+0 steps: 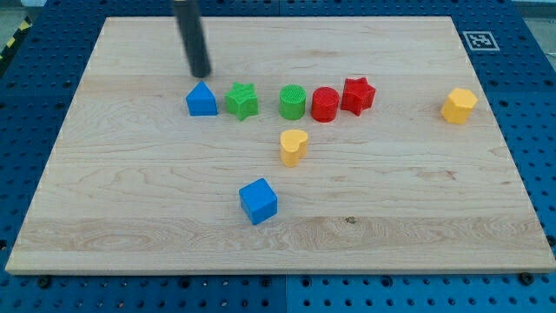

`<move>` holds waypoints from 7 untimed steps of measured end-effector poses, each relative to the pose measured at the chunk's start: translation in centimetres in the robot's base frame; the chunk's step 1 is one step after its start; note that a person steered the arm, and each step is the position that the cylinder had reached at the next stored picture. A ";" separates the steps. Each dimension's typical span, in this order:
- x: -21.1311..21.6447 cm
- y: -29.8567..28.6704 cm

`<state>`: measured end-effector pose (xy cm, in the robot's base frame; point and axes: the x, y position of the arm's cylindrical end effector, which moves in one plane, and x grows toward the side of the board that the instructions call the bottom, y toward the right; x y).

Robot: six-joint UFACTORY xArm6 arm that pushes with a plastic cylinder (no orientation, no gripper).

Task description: Push the blue triangle to the bottom

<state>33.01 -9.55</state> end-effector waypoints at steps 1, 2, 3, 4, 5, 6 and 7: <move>2.3 1.2; 4.6 0.7; 6.2 -0.3; 6.2 -1.6; 3.8 -2.0; 4.9 -4.2; 7.3 -6.7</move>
<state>40.33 -16.29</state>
